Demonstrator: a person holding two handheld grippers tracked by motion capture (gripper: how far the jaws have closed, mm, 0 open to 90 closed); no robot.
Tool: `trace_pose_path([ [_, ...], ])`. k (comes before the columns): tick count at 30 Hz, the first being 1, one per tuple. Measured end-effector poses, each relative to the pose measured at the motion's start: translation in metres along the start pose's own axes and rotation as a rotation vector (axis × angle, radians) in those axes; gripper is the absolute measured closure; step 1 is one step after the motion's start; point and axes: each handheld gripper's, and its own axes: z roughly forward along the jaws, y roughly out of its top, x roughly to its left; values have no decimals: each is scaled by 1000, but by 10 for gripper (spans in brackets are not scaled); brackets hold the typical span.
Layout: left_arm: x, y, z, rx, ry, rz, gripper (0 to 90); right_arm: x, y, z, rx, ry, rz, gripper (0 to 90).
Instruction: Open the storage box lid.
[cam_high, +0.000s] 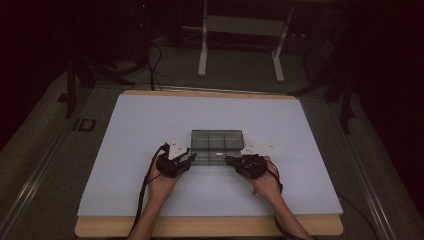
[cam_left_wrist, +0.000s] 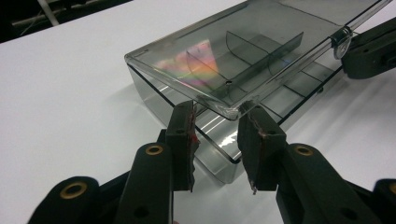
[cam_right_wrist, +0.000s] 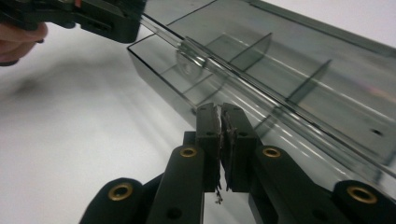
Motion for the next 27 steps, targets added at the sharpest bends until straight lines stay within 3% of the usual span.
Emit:
trace_pose_path([
  [11,6,4,-1,-11,23,6,666,-12,-2,-13,-5,-71,3,810],
  [17,11,6,-1,-12,41,8,669,-20,-5,-18,-9,-89,28,778],
  [27,13,18,3,-11,39,47,676,-34,-10,-23,-13,-124,80,764],
])
